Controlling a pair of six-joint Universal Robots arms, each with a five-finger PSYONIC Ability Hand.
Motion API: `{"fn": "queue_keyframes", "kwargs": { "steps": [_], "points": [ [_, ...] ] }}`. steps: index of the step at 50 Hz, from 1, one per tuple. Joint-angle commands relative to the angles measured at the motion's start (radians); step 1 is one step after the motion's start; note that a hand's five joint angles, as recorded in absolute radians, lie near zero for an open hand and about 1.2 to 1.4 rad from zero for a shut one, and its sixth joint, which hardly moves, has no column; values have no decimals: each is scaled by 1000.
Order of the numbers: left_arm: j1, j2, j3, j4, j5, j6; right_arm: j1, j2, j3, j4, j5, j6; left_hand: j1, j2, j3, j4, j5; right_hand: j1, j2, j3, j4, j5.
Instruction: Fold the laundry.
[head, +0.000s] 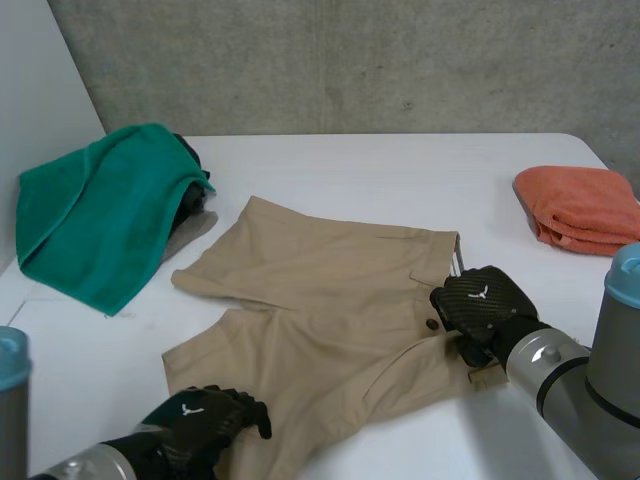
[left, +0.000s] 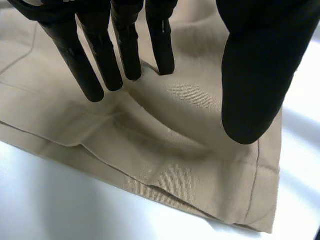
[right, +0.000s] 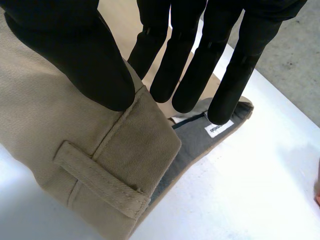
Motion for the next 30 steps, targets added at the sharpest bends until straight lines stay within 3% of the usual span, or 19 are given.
{"fn": "queue_keyframes", "kwargs": {
  "steps": [1, 2, 7, 13, 20, 23, 30],
  "points": [
    [-102, -94, 27, 83, -66, -48, -8, -24, -1, 4, 3, 7, 644, 645, 645, 640, 638, 268, 194, 196, 196, 220],
    [-115, -98, 33, 102, -83, -63, -8, -28, 0, 4, 6, 5, 896, 897, 897, 892, 890, 268, 194, 196, 196, 220],
    [-134, -20, 45, 109, -124, -83, -8, -62, 9, 51, 3, -10, 899, 899, 900, 895, 893, 268, 194, 196, 196, 220],
    [-129, 120, 43, 31, -94, -63, -46, -107, 37, 245, -49, -194, 899, 899, 900, 895, 893, 268, 194, 196, 196, 220],
    [-106, 188, 54, -268, 26, 79, -126, -154, 90, 524, -132, -477, 899, 899, 900, 895, 893, 268, 194, 196, 196, 220],
    [-89, 183, 51, -350, 43, 147, -161, -162, 83, 536, -156, -544, 899, 899, 900, 895, 893, 268, 194, 196, 196, 220],
    [-14, 116, 102, -206, 46, 196, -123, -159, 2, 428, -198, -343, 899, 899, 900, 895, 893, 268, 194, 196, 196, 220]
  ]
}}
